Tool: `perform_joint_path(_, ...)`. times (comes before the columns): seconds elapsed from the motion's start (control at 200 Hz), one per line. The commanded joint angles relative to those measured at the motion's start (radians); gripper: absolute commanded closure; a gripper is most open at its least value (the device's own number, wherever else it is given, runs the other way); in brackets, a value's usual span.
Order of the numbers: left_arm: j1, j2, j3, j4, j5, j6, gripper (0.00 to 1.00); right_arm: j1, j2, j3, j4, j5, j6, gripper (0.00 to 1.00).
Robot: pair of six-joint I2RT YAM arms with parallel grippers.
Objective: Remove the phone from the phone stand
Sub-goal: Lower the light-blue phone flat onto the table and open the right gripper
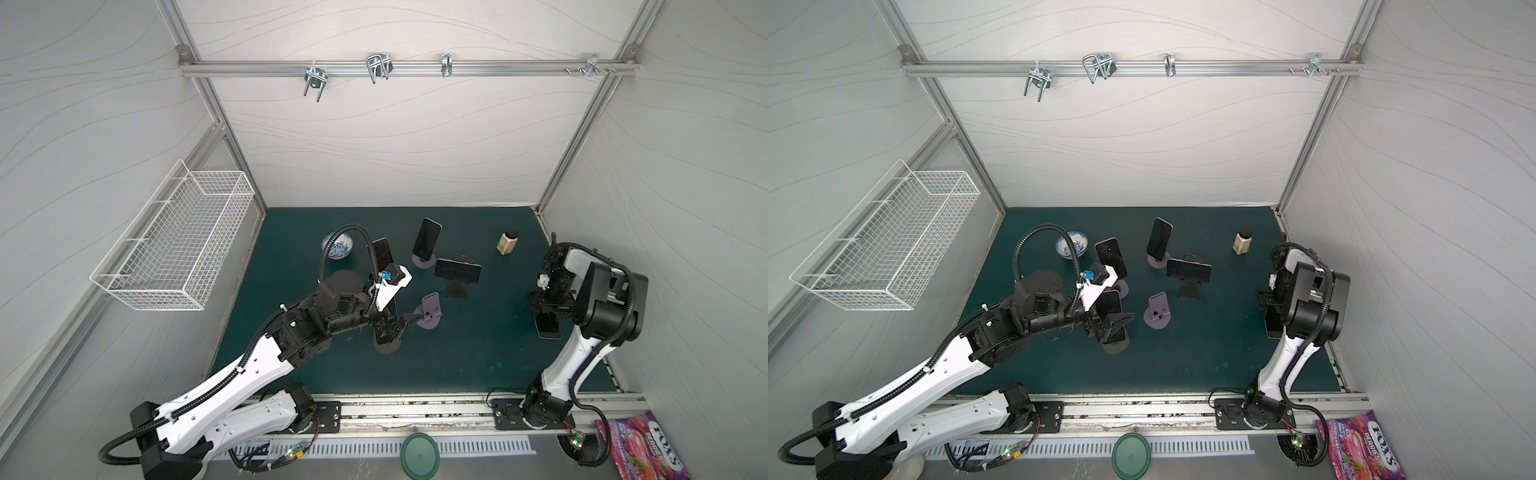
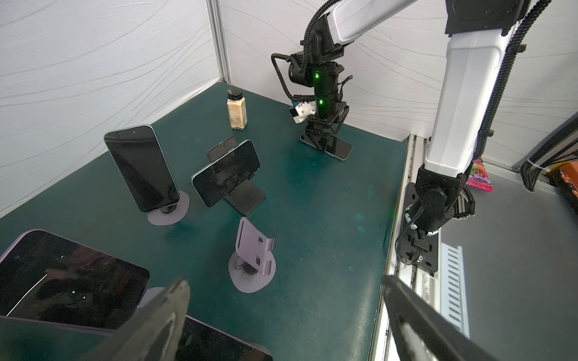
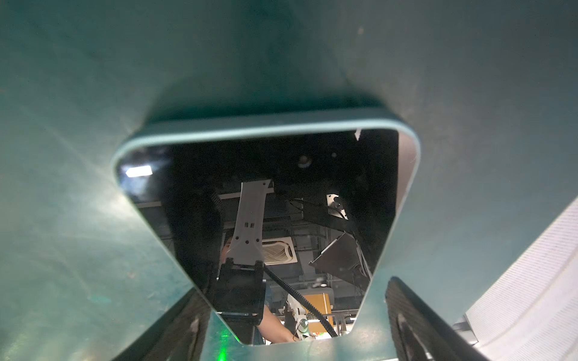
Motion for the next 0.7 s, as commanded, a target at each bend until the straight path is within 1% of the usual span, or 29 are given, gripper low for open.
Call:
perform_joint_path(0.0,-0.002,-0.018,0.051,0.004,-0.008,0.020,0.03,-0.010,0.008,0.001,0.141,0.022,0.022,0.11)
perform_joint_path(0.055,-0.003,-0.018,0.050,0.000,-0.006,0.020,0.03,-0.011,-0.001,0.014,0.137,0.017,0.024,0.11)
perform_joint_path(0.13,-0.003,-0.021,0.047,-0.008,-0.006,0.020,0.03,-0.011,-0.019,0.023,0.141,0.009,0.026,0.07)
perform_joint_path(0.435,-0.003,-0.023,0.043,0.016,-0.002,-0.001,0.03,-0.008,-0.076,0.078,0.106,-0.045,0.033,0.06)
perform_joint_path(0.595,-0.004,-0.023,0.047,0.011,-0.001,0.004,0.03,-0.006,-0.119,0.097,0.090,-0.033,0.049,0.03)
perform_joint_path(0.695,-0.003,-0.023,0.047,0.012,-0.004,0.001,0.03,-0.003,-0.156,0.119,0.081,-0.055,0.059,0.03)
